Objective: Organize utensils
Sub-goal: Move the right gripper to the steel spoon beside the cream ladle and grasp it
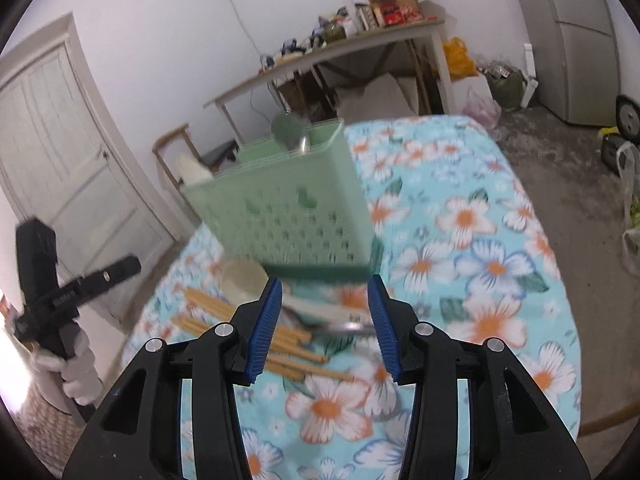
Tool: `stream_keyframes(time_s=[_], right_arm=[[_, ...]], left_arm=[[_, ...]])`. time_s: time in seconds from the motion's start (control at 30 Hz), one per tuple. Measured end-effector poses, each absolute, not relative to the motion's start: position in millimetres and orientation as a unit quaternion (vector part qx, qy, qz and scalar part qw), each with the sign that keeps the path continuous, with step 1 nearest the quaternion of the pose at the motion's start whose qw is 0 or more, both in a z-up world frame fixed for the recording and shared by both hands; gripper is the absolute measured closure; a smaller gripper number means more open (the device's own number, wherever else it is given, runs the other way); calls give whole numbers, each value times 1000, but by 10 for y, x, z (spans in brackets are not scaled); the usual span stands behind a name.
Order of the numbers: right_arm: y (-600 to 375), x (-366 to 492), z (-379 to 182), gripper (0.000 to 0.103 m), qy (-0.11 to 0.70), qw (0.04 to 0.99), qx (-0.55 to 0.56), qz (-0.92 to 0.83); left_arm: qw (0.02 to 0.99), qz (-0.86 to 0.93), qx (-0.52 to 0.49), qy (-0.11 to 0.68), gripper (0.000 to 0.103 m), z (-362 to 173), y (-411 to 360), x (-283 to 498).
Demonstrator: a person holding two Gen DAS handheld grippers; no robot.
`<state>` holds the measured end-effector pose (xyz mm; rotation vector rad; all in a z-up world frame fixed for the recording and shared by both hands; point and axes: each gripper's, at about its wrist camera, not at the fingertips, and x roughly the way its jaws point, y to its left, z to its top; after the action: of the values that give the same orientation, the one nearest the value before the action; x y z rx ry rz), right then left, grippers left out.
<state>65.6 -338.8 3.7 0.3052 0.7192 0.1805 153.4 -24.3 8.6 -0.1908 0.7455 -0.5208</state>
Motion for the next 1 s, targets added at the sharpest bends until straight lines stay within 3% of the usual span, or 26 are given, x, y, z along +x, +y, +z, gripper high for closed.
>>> stream_keyframes(time_s=[0.33, 0.6, 1.0], right_arm=[[-3214, 897, -155, 70, 397, 908, 88, 96], [-3036, 865, -295, 85, 415, 906, -34, 82], [-2726, 1106, -353, 98, 425, 892, -37, 149]], left_arm=[[891, -252, -85, 368, 52, -173, -367, 1439], [891, -257, -61, 369, 52, -302, -464, 1444], [895, -245, -55, 368, 52, -345, -430, 1489]])
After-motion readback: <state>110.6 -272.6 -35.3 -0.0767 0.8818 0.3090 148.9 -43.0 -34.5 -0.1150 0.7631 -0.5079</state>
